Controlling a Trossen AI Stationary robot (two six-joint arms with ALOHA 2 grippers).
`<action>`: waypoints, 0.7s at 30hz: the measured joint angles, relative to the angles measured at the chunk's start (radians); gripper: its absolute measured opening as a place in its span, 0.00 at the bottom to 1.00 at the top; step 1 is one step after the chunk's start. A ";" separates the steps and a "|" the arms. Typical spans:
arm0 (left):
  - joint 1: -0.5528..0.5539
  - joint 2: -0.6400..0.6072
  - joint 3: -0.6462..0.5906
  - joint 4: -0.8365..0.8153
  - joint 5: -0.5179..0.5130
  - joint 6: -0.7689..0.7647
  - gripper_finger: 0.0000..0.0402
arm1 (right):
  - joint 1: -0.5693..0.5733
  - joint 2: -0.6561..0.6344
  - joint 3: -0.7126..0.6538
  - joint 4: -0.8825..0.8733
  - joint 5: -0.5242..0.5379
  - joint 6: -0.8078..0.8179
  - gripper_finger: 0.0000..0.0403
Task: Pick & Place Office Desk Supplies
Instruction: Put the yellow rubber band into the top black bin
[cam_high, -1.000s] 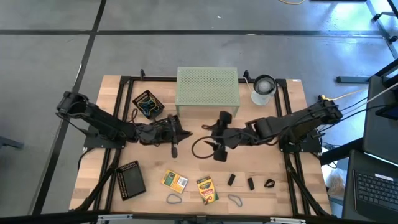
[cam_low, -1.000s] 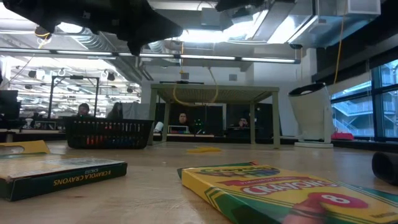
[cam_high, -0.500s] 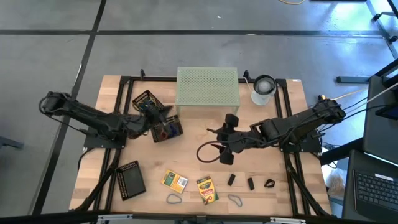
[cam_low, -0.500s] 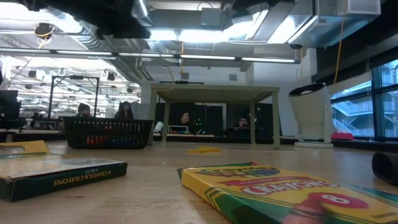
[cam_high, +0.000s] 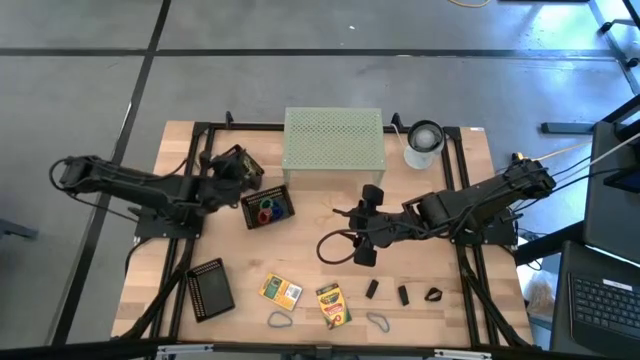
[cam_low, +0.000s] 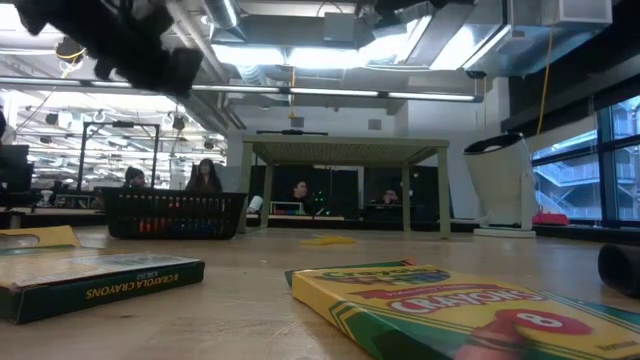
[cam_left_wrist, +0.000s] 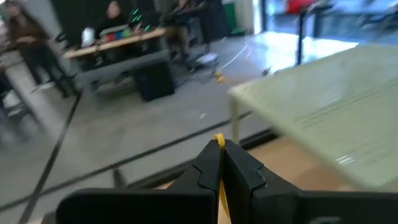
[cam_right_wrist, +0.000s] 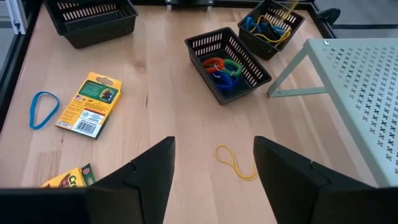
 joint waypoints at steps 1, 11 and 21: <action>0.017 0.006 0.000 -0.043 0.011 -0.050 0.01 | 0.000 0.000 0.000 0.000 0.000 0.000 0.54; 0.139 0.065 0.000 -0.241 0.134 -0.286 0.01 | 0.000 0.000 0.000 0.000 0.000 0.000 0.54; 0.195 0.182 -0.001 -0.241 0.227 -0.295 0.05 | 0.000 0.000 0.000 0.000 0.000 0.000 0.54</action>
